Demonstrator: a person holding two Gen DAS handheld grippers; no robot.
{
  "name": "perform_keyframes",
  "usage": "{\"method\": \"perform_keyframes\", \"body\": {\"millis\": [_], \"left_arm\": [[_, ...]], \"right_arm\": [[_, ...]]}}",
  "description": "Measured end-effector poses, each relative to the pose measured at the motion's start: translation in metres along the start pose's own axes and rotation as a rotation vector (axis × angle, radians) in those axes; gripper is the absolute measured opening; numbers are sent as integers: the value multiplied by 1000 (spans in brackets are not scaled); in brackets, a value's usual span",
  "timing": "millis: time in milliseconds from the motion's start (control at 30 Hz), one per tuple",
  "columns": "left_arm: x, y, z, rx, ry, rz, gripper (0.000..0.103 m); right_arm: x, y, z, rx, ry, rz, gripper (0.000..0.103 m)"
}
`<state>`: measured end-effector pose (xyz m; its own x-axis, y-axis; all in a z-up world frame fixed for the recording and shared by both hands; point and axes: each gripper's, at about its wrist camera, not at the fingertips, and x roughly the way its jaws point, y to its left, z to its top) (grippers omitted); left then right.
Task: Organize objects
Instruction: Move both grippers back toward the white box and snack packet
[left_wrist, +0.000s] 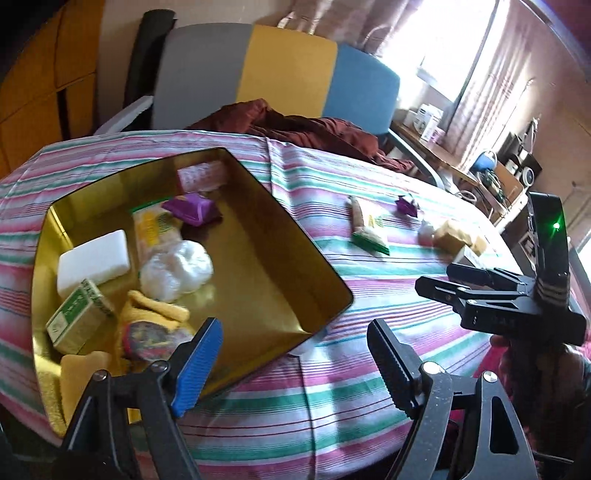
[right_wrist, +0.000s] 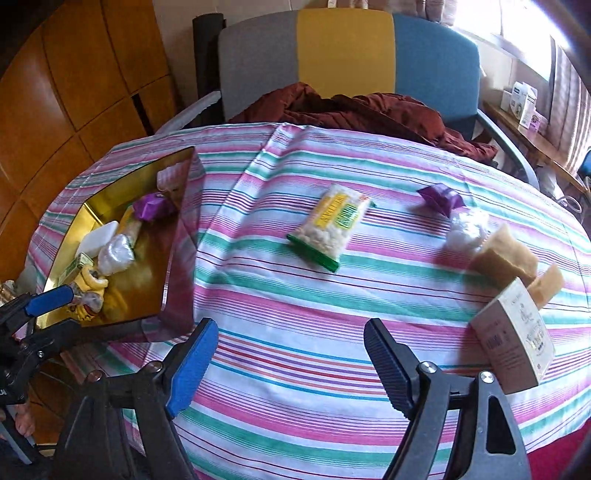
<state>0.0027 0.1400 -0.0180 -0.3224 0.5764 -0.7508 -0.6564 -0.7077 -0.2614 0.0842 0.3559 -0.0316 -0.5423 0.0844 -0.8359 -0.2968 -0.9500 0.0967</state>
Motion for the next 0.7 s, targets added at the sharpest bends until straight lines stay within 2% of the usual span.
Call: {"method": "perform_keyframes", "body": {"millis": [433,600,700], "left_arm": [[5,-10,5,17,4,-24,81],[9,-10,5,16,11,-29,81],[12,-10,6,14,17,-33,81]], "right_arm": [[-19,-70,8,78,-12,-170,83],[-24,-109,14,129,21,-252,83],[-26,-131,16,172,45,-263,83]]}}
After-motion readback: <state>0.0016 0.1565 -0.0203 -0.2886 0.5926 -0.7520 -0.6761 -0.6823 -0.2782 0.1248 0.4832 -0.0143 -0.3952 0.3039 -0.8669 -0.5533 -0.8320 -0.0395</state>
